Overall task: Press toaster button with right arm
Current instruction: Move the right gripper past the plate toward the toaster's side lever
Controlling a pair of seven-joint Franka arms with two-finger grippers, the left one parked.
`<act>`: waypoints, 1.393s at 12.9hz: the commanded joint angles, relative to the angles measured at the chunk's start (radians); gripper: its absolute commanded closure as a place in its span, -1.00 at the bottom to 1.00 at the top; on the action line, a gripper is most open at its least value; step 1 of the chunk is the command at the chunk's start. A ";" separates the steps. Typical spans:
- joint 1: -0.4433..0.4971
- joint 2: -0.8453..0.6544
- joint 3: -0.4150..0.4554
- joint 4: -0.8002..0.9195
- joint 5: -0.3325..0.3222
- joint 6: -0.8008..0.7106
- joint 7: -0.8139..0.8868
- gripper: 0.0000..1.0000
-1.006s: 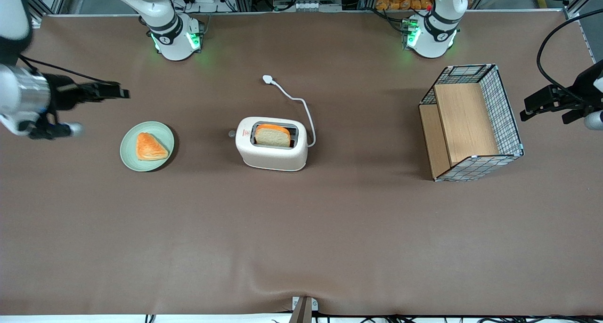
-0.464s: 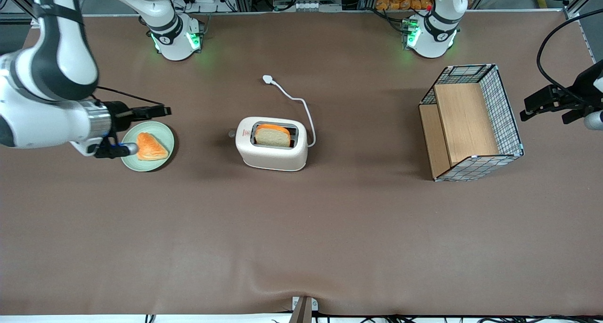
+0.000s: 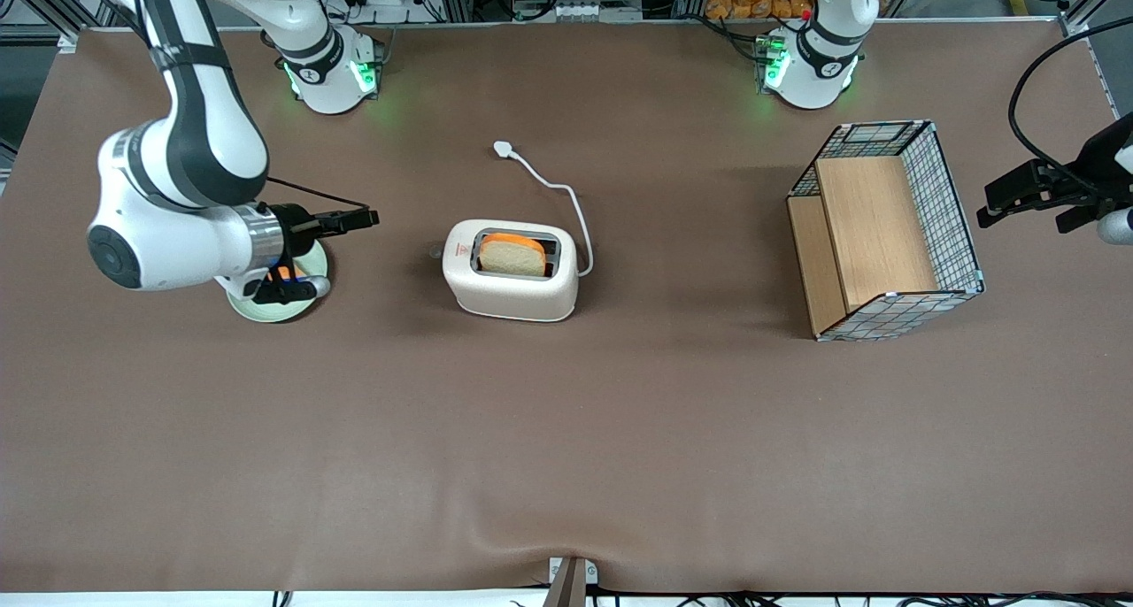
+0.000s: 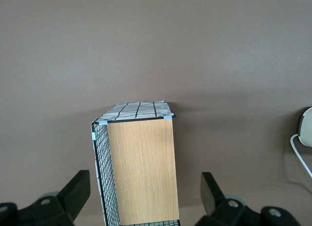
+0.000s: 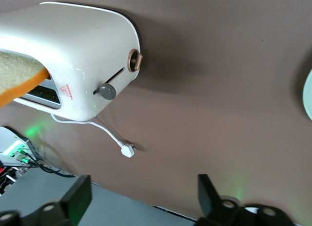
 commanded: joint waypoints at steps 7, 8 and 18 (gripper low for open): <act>0.099 0.071 -0.009 -0.003 0.101 0.132 0.003 1.00; 0.105 0.074 -0.009 -0.003 0.101 0.165 0.002 1.00; 0.160 0.139 -0.007 -0.003 0.103 0.264 -0.005 1.00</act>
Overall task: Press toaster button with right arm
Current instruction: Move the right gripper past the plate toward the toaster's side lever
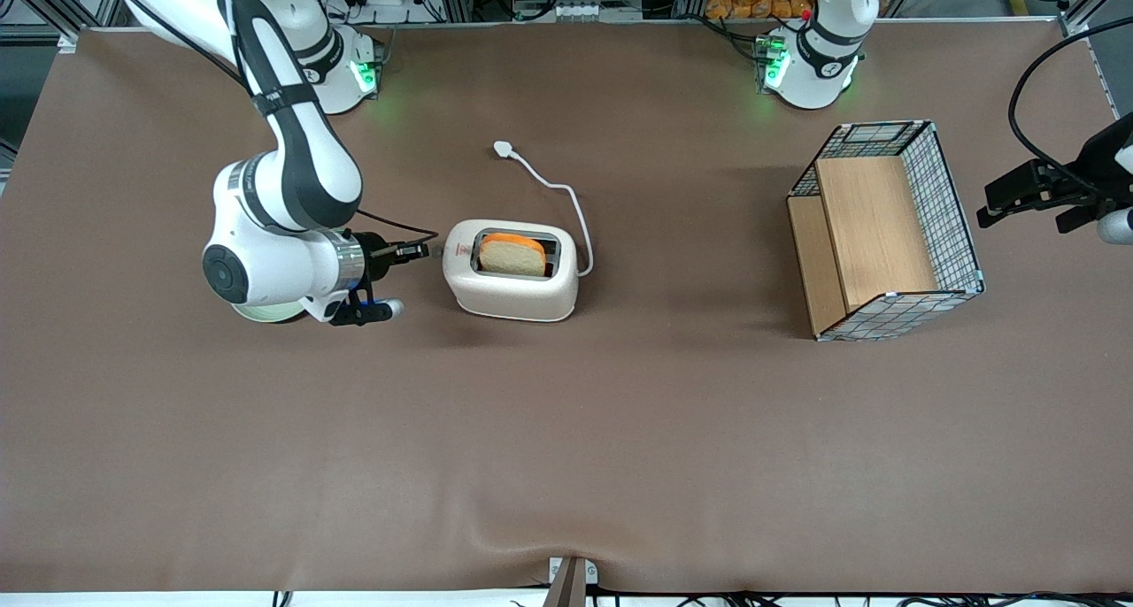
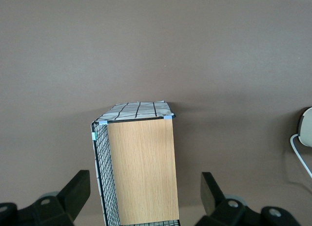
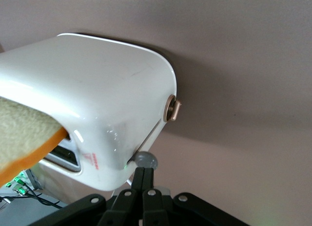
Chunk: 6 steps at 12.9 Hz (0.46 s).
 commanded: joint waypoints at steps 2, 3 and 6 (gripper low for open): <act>0.030 0.025 -0.008 -0.002 0.024 0.031 -0.006 1.00; 0.030 0.029 -0.008 -0.002 0.024 0.032 -0.008 1.00; 0.030 0.049 -0.008 -0.002 0.024 0.036 -0.012 1.00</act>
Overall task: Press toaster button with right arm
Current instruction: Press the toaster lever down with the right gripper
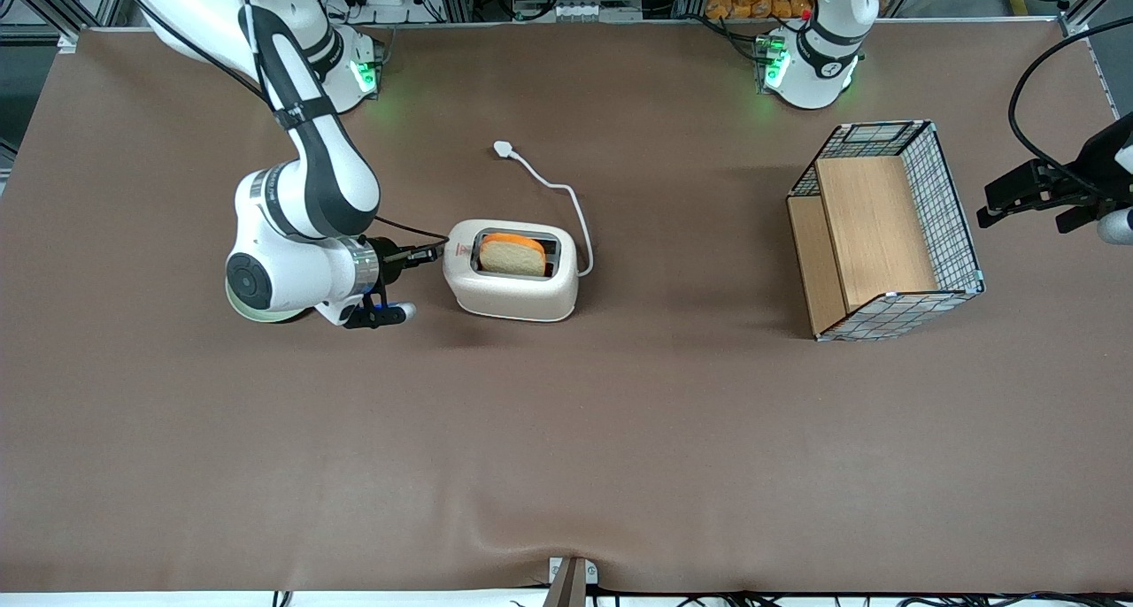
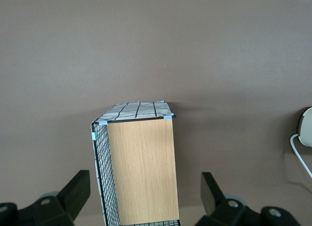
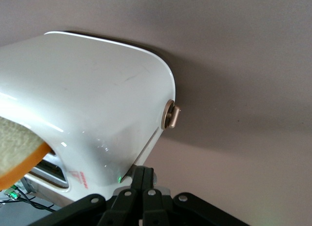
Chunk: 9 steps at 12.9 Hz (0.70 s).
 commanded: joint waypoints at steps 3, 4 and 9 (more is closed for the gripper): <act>0.009 0.027 -0.007 -0.002 0.023 0.020 -0.012 1.00; 0.011 0.032 -0.007 -0.002 0.023 0.021 -0.012 1.00; 0.029 0.057 -0.007 -0.020 0.021 0.055 -0.013 1.00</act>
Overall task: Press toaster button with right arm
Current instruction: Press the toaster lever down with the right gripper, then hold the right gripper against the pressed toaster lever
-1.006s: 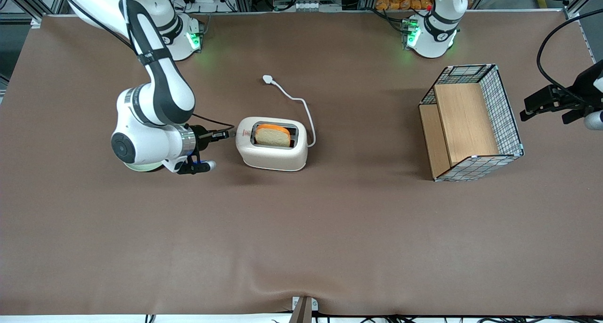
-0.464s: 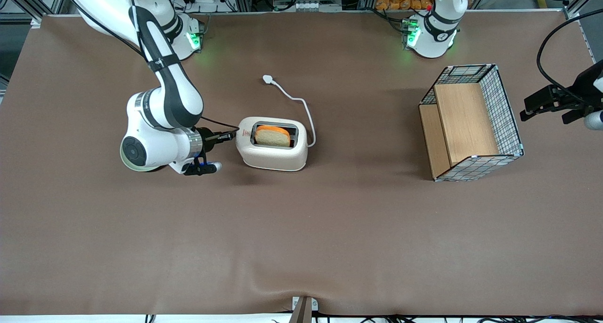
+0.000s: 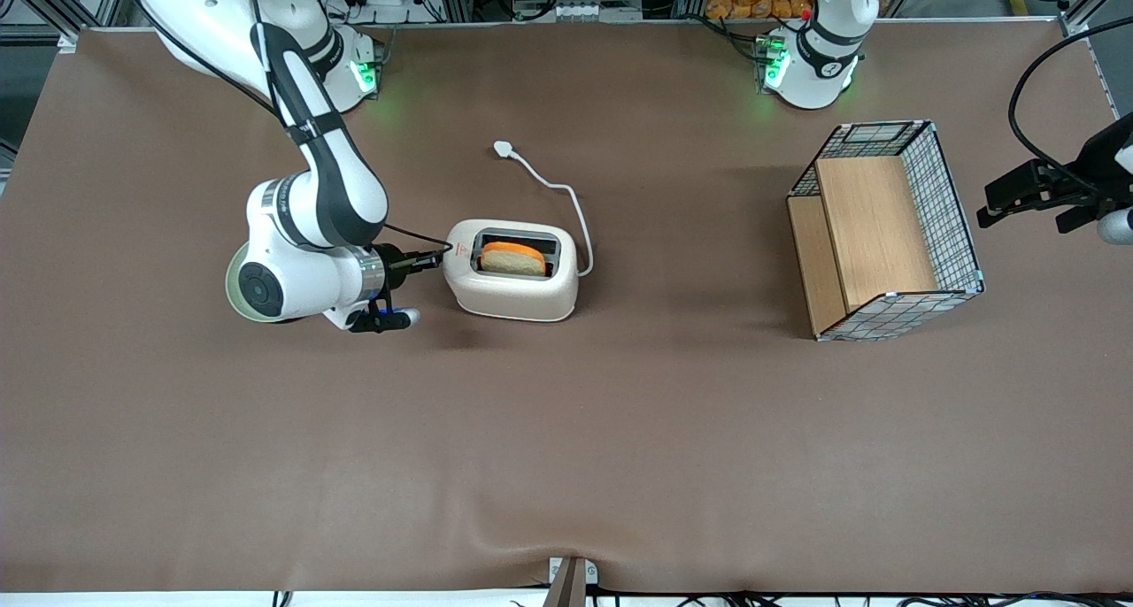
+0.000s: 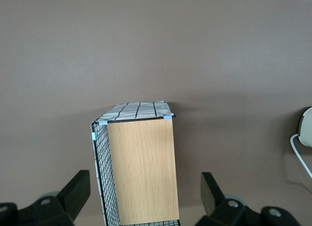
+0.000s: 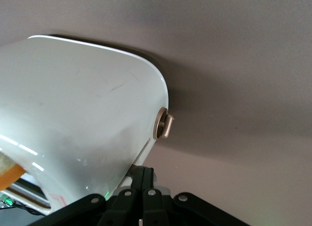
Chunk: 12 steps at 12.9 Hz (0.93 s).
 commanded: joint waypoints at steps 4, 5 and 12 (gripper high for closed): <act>0.045 0.017 -0.008 -0.074 0.019 0.109 -0.031 1.00; 0.048 0.017 -0.008 -0.078 0.019 0.116 -0.031 1.00; 0.058 0.042 -0.008 -0.094 0.019 0.164 -0.033 1.00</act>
